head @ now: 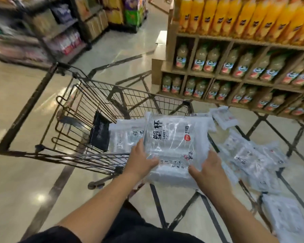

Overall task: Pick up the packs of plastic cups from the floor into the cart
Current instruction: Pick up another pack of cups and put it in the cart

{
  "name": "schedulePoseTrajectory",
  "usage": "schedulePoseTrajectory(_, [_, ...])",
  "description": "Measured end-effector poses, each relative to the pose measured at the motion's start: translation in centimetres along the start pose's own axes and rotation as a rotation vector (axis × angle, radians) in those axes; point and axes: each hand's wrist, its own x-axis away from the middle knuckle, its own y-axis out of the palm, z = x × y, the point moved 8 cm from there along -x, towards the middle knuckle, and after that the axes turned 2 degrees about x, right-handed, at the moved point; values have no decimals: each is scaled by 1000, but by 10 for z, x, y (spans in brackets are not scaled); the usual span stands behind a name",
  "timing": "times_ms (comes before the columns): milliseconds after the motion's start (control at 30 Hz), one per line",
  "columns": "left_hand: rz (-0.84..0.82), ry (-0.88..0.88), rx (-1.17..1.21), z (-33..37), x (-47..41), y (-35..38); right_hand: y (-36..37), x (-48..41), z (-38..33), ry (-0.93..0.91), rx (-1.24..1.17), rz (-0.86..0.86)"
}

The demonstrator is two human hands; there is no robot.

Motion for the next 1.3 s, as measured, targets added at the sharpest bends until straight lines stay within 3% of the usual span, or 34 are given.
schedulePoseTrajectory(233, [-32, -82, -75, -76, -127, -133, 106, -75, -148, 38, -57, -73])
schedulePoseTrajectory(400, [-76, -149, -123, -110, -177, -176, 150, -110, -205, 118, -131, -158])
schedulePoseTrajectory(567, [-107, -180, -124, -142, -222, -166, 189, -146, -204, 164, -28, -246])
schedulePoseTrajectory(933, [-20, -462, -137, -221, -258, -123, 286, -221, -182, 121, 66, -416])
schedulePoseTrajectory(1200, [-22, -469, -202, -245, -295, -102, 318, -245, -170, 61, 178, -428])
schedulePoseTrajectory(1300, [-92, -572, -276, -255, -279, -100, 318, -234, -164, 43, 157, -465])
